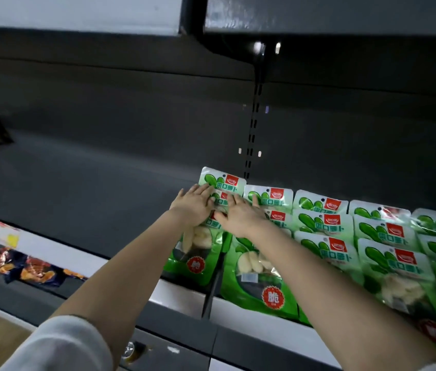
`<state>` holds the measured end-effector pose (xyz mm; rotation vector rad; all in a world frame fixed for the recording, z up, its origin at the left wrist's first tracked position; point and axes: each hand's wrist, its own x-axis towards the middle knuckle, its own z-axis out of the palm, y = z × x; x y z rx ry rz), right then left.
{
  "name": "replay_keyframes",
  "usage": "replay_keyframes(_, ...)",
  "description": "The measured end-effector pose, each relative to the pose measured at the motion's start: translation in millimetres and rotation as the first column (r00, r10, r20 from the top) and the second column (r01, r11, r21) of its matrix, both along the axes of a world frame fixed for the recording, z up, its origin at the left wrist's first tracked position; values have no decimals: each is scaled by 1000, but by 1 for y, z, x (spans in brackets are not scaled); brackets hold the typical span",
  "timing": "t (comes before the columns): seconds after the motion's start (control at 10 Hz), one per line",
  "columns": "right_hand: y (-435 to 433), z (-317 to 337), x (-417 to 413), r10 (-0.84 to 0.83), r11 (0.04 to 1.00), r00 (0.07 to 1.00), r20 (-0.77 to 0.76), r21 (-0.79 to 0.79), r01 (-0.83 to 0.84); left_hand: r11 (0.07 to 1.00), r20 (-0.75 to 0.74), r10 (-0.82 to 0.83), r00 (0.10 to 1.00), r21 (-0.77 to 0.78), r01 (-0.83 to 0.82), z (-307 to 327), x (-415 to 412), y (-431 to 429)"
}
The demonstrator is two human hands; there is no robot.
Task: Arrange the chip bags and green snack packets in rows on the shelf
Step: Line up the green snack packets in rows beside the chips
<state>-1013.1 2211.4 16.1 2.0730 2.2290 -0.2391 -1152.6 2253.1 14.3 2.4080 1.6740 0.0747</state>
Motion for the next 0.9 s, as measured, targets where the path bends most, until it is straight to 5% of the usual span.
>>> replay_keyframes(0.9, -22, -4, -11, -36, 998, 998, -59, 52, 39, 1000, 31, -6, 999, 10, 6, -2, -8, -19)
